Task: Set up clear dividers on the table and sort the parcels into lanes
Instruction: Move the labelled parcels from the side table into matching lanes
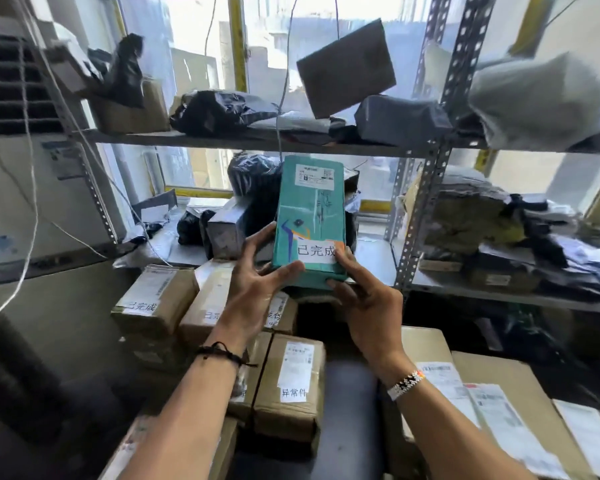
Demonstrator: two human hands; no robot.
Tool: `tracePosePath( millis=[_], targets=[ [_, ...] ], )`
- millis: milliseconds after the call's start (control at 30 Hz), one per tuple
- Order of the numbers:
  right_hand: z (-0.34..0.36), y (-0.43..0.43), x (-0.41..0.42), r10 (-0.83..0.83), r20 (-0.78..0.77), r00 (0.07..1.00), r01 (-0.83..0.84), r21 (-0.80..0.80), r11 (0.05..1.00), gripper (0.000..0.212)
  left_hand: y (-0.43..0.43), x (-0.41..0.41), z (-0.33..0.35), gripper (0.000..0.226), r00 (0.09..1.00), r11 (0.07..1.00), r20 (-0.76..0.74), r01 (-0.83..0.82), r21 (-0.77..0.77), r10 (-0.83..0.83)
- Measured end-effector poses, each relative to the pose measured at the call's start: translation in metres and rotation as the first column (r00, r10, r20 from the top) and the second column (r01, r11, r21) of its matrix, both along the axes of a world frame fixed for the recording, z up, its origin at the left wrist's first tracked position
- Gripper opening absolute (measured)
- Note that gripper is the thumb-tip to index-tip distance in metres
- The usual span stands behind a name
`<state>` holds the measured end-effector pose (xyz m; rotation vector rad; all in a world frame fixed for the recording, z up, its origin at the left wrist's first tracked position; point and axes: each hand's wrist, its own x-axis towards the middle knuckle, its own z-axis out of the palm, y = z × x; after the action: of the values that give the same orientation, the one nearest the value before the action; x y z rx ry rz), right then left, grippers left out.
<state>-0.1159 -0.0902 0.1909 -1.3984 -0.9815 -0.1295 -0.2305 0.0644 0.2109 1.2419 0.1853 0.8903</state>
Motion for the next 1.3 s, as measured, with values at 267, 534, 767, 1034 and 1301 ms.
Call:
tracePosePath(
  millis=[267, 534, 767, 1034, 1301],
  targets=[
    [0.035, -0.098, 0.042, 0.160, -0.384, 0.910, -0.117, 0.132, 0.984, 0.079, -0.098, 0.048, 0.007, 0.066, 0.988, 0.993, 0.108, 0.116, -0.033, -0.111],
    [0.068, -0.189, 0.105, 0.398, -0.524, 0.753, -0.292, 0.276, 0.916, 0.082, -0.202, 0.098, 0.025, 0.074, 0.989, 0.990, 0.030, 0.143, 0.016, -0.144],
    [0.062, -0.270, 0.145, 0.405, -0.492, 0.770, -0.332, 0.233, 0.914, 0.083, -0.248, 0.145, 0.054, 0.063, 0.990, 0.993, -0.091, 0.112, 0.030, -0.109],
    [0.042, -0.344, 0.185, 0.339, -0.571, 0.748, -0.260, 0.218, 0.941, 0.086, -0.322, 0.186, 0.036, 0.067, 0.974, 0.980, -0.110, 0.195, -0.036, -0.198],
    [0.012, -0.388, 0.185, 0.221, -0.635, 0.740, -0.141, 0.175, 0.974, 0.084, -0.357, 0.206, 0.002, 0.061, 0.951, 0.967, -0.177, 0.248, -0.065, -0.256]
  ],
)
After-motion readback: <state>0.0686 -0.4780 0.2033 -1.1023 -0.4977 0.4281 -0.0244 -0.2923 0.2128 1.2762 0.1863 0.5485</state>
